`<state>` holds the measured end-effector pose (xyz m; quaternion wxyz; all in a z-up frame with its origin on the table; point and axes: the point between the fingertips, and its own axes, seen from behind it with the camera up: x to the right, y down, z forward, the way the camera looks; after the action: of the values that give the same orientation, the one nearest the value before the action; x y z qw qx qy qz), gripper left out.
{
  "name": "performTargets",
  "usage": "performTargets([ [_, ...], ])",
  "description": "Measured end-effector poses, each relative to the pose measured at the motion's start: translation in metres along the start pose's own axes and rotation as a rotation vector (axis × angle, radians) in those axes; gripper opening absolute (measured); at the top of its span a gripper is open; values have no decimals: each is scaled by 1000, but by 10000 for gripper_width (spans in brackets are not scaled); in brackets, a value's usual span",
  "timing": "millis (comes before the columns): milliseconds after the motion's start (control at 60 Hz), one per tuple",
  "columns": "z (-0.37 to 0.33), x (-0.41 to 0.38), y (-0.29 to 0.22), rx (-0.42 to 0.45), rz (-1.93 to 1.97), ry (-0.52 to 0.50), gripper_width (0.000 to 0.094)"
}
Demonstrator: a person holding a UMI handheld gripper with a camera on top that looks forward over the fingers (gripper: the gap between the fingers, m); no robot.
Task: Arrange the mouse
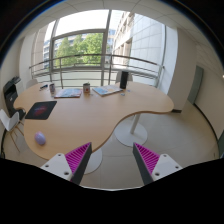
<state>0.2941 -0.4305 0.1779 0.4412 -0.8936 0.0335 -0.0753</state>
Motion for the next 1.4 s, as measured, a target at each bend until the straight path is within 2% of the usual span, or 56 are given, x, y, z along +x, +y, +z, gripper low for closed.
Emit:
performTargets([
  [133,-1,-1,15,-23,-8,12,843],
  [300,-5,-25,66,-74,-29,9,837],
  [450,-8,-105,112,-114,-52,-51,839],
  [617,11,-218,131,-120,-59,-110,844],
  [767,47,-312,127,-118,-37,-166,843],
  [967,103,-385,103,-83,-90,-184,843],
  [1317,183,-400,52,-62,-118,-159,838],
  [1367,192,-399,46,-59,-97,-158,798],
  [1400,197,-400,44,-59,-72,-162,737],
])
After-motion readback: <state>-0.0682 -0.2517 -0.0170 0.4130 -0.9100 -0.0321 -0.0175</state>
